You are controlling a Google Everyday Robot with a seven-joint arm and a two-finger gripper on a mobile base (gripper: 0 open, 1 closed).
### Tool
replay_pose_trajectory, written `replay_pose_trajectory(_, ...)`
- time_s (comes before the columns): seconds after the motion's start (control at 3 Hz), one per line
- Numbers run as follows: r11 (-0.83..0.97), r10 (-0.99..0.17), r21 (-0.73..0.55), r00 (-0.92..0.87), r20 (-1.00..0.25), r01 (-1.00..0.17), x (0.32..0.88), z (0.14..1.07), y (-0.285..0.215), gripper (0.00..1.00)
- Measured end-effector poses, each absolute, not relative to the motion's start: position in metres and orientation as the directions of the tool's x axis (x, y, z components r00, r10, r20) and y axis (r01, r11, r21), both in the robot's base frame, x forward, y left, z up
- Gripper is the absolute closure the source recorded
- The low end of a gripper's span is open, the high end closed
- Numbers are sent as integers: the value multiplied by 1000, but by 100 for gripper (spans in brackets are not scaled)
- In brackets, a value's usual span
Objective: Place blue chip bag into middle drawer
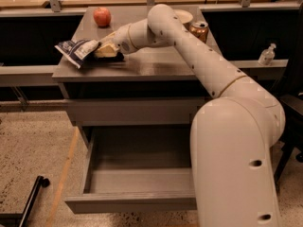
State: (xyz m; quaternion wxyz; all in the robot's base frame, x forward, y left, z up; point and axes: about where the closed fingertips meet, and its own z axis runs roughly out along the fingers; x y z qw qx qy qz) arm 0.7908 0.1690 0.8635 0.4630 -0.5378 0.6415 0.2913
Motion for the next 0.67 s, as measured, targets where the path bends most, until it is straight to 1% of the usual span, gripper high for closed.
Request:
replay_pose_trajectory(0.33, 270, -425, -161, 32, -905, -949, 774, 880, 148, 88)
replay_pose_trajectory(0.67, 240, -448, -180, 56, -892, -954, 736, 900, 123, 100)
